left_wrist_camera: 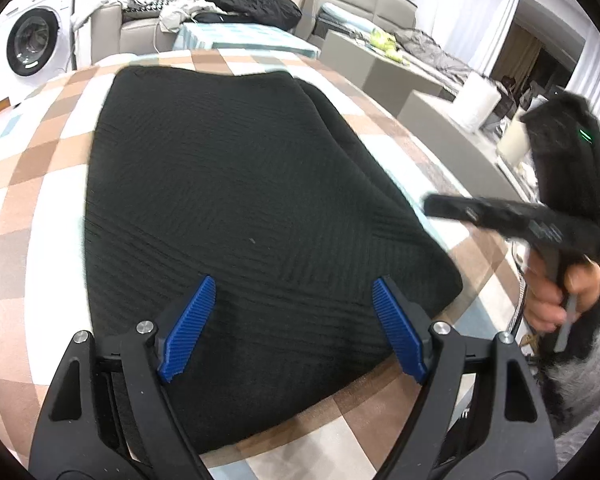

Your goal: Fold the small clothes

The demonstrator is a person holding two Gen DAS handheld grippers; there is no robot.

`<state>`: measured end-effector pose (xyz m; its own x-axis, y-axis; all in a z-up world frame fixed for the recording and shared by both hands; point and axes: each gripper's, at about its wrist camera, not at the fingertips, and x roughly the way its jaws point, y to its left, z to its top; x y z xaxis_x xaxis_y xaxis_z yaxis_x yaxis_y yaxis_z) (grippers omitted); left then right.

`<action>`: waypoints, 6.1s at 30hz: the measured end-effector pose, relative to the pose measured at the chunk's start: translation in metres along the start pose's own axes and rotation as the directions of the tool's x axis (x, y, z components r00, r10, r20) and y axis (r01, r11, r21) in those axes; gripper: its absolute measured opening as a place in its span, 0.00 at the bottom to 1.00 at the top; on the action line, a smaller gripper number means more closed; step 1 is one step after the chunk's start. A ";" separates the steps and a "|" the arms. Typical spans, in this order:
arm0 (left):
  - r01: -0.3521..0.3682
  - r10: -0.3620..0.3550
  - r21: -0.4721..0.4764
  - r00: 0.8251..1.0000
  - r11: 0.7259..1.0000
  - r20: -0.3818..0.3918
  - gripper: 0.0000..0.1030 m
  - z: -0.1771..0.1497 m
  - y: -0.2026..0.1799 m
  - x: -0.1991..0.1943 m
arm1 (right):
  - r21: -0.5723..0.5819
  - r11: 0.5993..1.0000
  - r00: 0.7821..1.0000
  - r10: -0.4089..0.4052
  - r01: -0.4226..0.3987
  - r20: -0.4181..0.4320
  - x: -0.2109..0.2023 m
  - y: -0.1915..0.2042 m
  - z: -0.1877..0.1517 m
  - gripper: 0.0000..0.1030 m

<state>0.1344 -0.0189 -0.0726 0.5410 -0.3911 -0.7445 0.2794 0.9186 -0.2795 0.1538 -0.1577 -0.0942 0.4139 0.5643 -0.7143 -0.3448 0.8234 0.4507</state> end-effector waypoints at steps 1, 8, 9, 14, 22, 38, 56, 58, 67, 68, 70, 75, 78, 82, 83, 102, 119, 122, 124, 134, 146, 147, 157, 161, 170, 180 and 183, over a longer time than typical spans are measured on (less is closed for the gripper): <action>-0.013 0.013 -0.012 1.000 1.000 0.016 0.77 0.002 0.004 -0.004 | 0.012 1.000 1.000 -0.011 0.011 0.006 0.005 -0.002 0.011 0.17; -0.099 0.106 -0.107 0.992 0.989 0.066 0.77 0.014 0.044 -0.017 | 0.099 0.991 0.994 -0.095 0.089 0.060 0.063 -0.013 0.102 0.27; -0.106 0.115 -0.121 0.991 0.987 0.071 0.77 0.015 0.050 -0.018 | 0.110 0.991 0.994 -0.080 0.071 0.075 0.069 -0.014 0.111 0.28; -0.122 0.137 -0.169 0.987 0.978 0.080 0.77 0.022 0.076 -0.021 | 0.121 0.981 0.988 -0.152 0.149 0.023 0.111 -0.026 0.144 0.28; -0.131 0.144 -0.182 0.988 0.975 0.062 0.77 0.022 0.085 -0.016 | 0.079 0.993 0.988 -0.092 0.082 0.126 0.112 -0.021 0.161 0.11; -0.215 0.216 -0.200 0.976 0.956 -0.016 0.77 0.003 0.099 -0.007 | -0.025 0.992 0.990 -0.128 0.127 -0.062 0.091 -0.010 0.081 0.24; -0.136 0.135 -0.249 0.991 0.959 -0.022 0.55 -0.022 0.087 -0.019 | 0.175 0.984 0.999 -0.024 0.031 -0.042 0.034 -0.017 0.015 0.62; -0.144 0.143 -0.238 0.989 0.960 -0.022 0.42 -0.021 0.084 -0.017 | 0.166 0.986 0.998 -0.021 0.030 -0.054 0.040 -0.014 0.016 0.62; -0.149 0.150 -0.218 0.989 0.965 -0.014 0.23 -0.010 0.090 -0.008 | 0.048 0.997 0.993 -0.053 0.059 -0.103 0.054 0.006 0.017 0.33; -0.152 0.153 -0.217 0.988 0.964 -0.013 0.23 -0.008 0.092 -0.007 | 0.050 0.997 0.993 -0.054 0.059 -0.103 0.058 0.005 0.020 0.32; -0.163 0.166 -0.216 0.986 0.963 -0.006 0.23 0.002 0.098 -0.003 | 0.044 0.997 0.993 -0.065 0.070 -0.101 0.064 0.005 0.028 0.32; -0.196 0.199 -0.204 0.980 0.959 -0.006 0.23 0.031 0.112 0.015 | 0.055 0.992 0.991 -0.108 0.113 -0.077 0.085 0.005 0.052 0.32; -0.218 0.223 -0.201 0.975 0.955 0.001 0.23 0.051 0.123 0.027 | 0.060 0.986 0.987 -0.154 0.157 -0.048 0.102 0.005 0.073 0.32; -0.234 0.241 -0.215 0.971 0.948 0.007 0.23 0.065 0.134 0.035 | 0.059 0.981 0.983 -0.183 0.184 -0.027 0.112 0.008 0.084 0.33; -0.230 0.238 -0.220 0.971 0.948 0.009 0.23 0.067 0.136 0.035 | 0.055 0.981 0.982 -0.186 0.187 -0.027 0.113 0.009 0.084 0.33; -0.268 0.297 -0.146 0.924 0.952 0.241 0.99 0.049 0.099 -0.038 | -0.143 0.966 0.959 -0.179 0.213 0.220 0.017 0.050 0.061 1.00; -0.331 0.352 -0.121 0.862 0.936 0.364 0.99 0.009 0.073 -0.075 | -0.229 0.953 0.926 -0.105 0.198 0.363 -0.012 0.069 0.008 1.00; -0.318 0.344 -0.132 0.859 0.939 0.380 0.99 0.006 0.075 -0.078 | -0.210 0.957 0.917 -0.109 0.202 0.384 -0.011 0.064 0.004 1.00; -0.338 0.361 -0.128 0.849 0.932 0.386 0.99 0.005 0.076 -0.079 | -0.212 0.954 0.910 -0.113 0.212 0.399 -0.009 0.063 0.001 1.00; -0.329 0.354 -0.133 0.830 0.935 0.430 0.99 -0.004 0.077 -0.083 | -0.212 0.957 0.899 -0.089 0.196 0.429 -0.005 0.062 -0.007 1.00; -0.337 0.355 -0.123 0.821 0.934 0.447 0.99 -0.010 0.077 -0.081 | -0.233 0.951 0.878 -0.072 0.203 0.474 -0.010 0.068 -0.017 1.00; -0.334 0.352 -0.120 0.823 0.935 0.446 0.99 -0.010 0.078 -0.080 | -0.235 0.950 0.878 -0.072 0.204 0.474 -0.010 0.069 -0.017 1.00; -0.325 0.337 -0.105 0.829 0.940 0.447 0.99 -0.011 0.077 -0.071 | -0.235 0.952 0.879 -0.063 0.195 0.473 -0.009 0.067 -0.015 1.00; -0.322 0.330 -0.098 0.830 0.942 0.450 0.99 -0.010 0.078 -0.069 | -0.234 0.953 0.880 -0.062 0.192 0.471 -0.009 0.066 -0.014 1.00; -0.320 0.320 -0.080 0.834 0.944 0.450 0.99 -0.010 0.078 -0.064 | -0.236 0.953 0.881 -0.060 0.191 0.470 -0.008 0.065 -0.015 1.00; -0.313 0.317 -0.086 0.837 0.946 0.446 0.99 -0.010 0.081 -0.063 | -0.235 0.953 0.882 -0.061 0.190 0.468 -0.007 0.065 -0.015 1.00; -0.313 0.318 -0.087 0.837 0.946 0.446 0.99 -0.010 0.080 -0.064 | -0.234 0.953 0.881 -0.061 0.192 0.470 -0.008 0.066 -0.015 1.00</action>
<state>0.1144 0.0801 -0.0537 0.8953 -0.0608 -0.4414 0.0263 0.9961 -0.0840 0.1148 -0.1091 -0.0669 0.7816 0.4744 -0.4051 -0.4468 0.8789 0.1673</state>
